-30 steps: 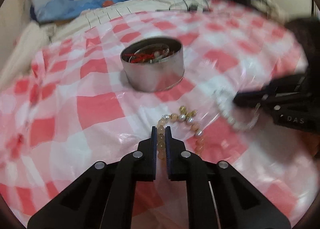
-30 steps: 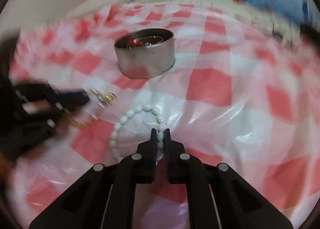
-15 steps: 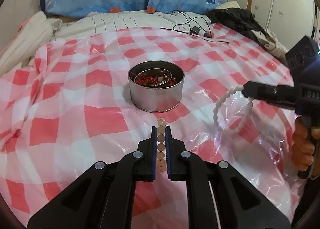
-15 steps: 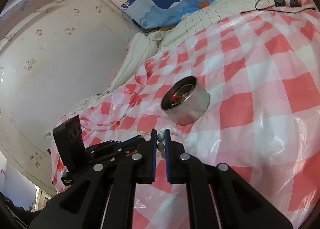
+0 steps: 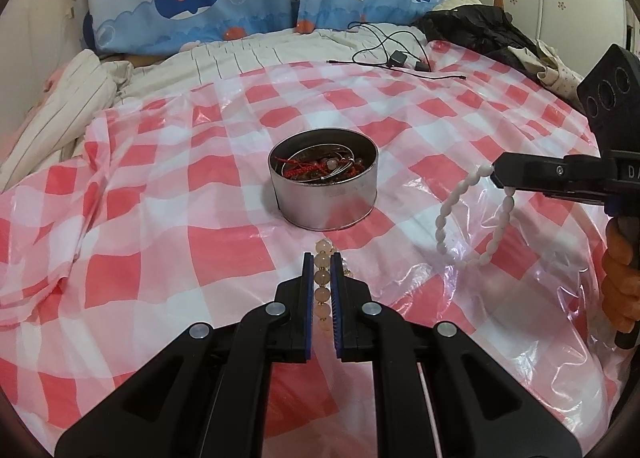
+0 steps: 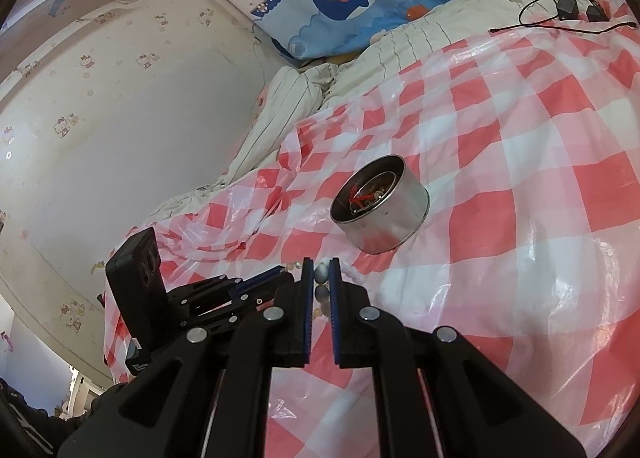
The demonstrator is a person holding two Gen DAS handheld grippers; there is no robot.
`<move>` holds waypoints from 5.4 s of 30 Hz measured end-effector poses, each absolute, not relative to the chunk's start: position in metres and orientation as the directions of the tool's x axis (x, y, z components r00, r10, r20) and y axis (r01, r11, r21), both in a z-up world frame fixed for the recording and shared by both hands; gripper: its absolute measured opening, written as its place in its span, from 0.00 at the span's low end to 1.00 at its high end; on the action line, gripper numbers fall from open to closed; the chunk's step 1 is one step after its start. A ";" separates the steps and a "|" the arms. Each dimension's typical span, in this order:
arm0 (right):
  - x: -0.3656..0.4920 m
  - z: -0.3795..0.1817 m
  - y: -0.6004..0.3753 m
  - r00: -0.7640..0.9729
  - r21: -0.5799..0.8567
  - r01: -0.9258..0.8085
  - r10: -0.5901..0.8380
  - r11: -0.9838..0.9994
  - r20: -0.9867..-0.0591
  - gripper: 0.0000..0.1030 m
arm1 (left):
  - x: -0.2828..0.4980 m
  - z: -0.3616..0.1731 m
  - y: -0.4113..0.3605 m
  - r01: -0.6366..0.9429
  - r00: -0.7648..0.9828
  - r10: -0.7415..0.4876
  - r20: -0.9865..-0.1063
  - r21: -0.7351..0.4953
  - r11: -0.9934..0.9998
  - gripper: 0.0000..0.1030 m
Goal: Organize jewelry
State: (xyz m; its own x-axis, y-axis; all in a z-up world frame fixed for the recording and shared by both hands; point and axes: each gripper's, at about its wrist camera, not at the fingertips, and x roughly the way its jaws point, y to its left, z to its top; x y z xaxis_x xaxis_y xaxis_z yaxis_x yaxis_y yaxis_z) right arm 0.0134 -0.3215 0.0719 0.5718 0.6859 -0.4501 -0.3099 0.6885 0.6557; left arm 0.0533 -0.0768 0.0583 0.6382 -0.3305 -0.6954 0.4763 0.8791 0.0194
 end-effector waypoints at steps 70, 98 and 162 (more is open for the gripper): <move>0.135 0.082 -0.287 0.567 0.681 -0.310 0.704 0.664 -0.428 0.09 | 0.166 0.057 -0.050 0.328 0.607 -0.366 -0.706 -0.197 0.924 0.32; -0.085 0.035 -0.249 0.642 0.067 -0.033 0.073 0.997 -0.763 0.83 | -0.031 0.027 -0.038 0.221 0.648 -0.189 -0.738 -0.055 0.974 0.93; -0.095 0.032 -0.252 0.658 0.051 0.020 0.025 0.998 -0.753 0.93 | -0.022 0.013 -0.037 0.151 0.601 -0.132 -0.788 -0.051 0.987 0.93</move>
